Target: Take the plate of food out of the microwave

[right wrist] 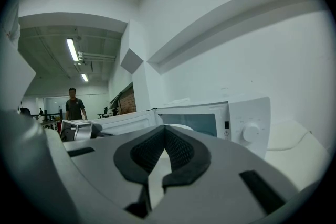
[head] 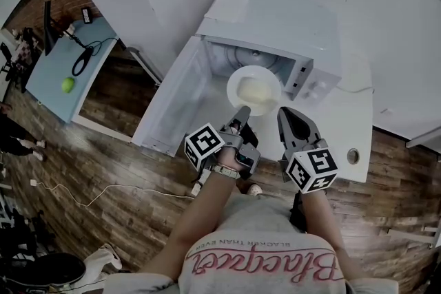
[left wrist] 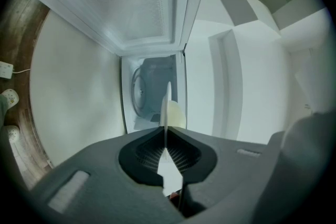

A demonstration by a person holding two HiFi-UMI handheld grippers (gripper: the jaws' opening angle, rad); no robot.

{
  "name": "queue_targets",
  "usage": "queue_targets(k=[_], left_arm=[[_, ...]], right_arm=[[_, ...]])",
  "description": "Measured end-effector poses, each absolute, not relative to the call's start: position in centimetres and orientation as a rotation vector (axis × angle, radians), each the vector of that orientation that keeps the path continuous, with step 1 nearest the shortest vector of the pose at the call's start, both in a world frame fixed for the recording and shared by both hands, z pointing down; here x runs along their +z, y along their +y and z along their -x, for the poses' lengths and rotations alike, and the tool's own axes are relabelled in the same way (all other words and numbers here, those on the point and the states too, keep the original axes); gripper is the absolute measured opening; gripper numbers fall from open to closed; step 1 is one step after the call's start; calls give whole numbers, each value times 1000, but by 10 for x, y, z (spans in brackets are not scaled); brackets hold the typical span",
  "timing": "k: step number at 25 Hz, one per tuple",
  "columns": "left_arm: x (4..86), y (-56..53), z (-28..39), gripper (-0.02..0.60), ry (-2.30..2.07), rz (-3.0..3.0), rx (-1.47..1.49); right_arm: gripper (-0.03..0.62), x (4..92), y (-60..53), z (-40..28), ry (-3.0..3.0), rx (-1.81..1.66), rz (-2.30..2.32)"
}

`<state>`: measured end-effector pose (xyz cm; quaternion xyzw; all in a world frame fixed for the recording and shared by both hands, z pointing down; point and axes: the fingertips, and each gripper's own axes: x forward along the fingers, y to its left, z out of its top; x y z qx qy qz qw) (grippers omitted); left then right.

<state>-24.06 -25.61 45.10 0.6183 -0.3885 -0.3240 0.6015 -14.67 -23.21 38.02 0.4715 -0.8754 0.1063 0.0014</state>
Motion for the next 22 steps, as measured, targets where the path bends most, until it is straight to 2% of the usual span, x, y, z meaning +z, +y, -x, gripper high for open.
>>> queue_targets(k=[22], left_arm=[[407,-243,221,17,-878,-1457,-766]], right_arm=[[12,353,-221,130,-2771,246,-1469]])
